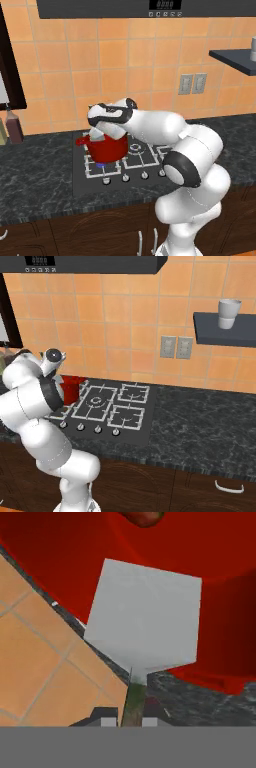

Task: Put the bell pepper and bell pepper in the pot. Retrieve the spatula and lightly stir the vegetables in the pot.

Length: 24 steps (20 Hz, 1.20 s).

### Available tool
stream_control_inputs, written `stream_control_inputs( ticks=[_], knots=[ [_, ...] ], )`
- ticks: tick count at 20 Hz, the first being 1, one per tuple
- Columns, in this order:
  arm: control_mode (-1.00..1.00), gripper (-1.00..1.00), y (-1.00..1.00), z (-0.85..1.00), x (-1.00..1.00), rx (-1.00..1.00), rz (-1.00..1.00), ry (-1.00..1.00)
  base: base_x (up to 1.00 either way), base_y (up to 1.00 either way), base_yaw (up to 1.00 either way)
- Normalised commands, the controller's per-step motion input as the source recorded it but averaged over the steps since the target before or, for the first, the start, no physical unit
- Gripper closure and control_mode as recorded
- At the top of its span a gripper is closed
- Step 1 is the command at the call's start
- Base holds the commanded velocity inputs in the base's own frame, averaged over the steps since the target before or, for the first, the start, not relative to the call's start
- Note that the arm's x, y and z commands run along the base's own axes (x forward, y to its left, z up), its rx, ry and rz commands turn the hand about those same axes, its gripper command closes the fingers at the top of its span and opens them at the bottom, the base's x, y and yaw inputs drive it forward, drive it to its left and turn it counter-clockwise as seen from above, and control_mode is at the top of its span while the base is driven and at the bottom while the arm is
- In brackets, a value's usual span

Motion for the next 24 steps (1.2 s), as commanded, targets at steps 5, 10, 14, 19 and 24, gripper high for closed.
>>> stream_control_inputs(
  ticks=[5,10,14,19,24],
  knots=[
    [-1.00,1.00,0.05,-0.41,-0.16,0.01,0.19,-0.32,0.00,0.00,0.00],
    [-1.00,1.00,-0.18,0.00,-0.51,0.00,0.02,-0.22,0.00,0.00,0.00],
    [-1.00,1.00,-0.18,0.25,-0.08,0.00,0.00,-0.09,0.00,0.00,0.00],
    [-1.00,1.00,-0.17,0.35,-0.12,0.16,0.00,0.00,0.00,0.00,0.00],
    [-1.00,1.00,-0.20,0.91,-0.12,0.32,0.00,0.04,0.00,0.00,0.00]
  ],
)
